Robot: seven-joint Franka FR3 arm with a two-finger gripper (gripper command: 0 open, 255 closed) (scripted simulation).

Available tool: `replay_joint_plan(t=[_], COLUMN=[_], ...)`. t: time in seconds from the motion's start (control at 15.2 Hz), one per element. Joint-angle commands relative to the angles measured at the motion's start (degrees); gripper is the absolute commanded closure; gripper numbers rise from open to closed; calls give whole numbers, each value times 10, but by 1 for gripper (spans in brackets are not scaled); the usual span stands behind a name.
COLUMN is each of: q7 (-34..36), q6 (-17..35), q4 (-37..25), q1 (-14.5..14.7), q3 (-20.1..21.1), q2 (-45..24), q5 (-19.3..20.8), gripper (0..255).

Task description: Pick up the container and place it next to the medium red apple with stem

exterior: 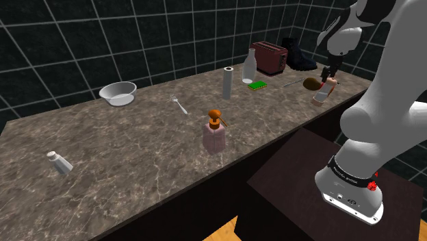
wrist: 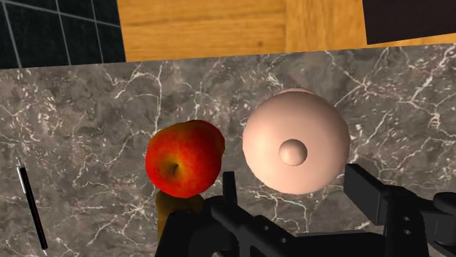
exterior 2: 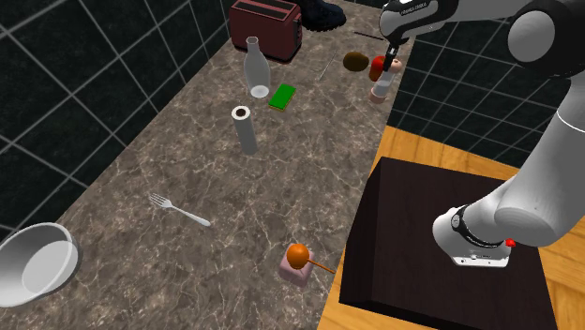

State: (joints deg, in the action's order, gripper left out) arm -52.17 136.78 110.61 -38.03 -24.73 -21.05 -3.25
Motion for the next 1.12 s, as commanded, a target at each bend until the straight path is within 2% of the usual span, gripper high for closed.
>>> replay_joint_plan(t=[0.0,0.26,0.53,1.06], q7=[0,0,17,17], q6=[0,0,-57,-57], q4=[0,0,-11,-11], q1=[0,0,16,15], q3=[0,0,-10,-10], q2=[0,0,49,49], q5=[0,0,25,26], gripper=[0,0,0,0])
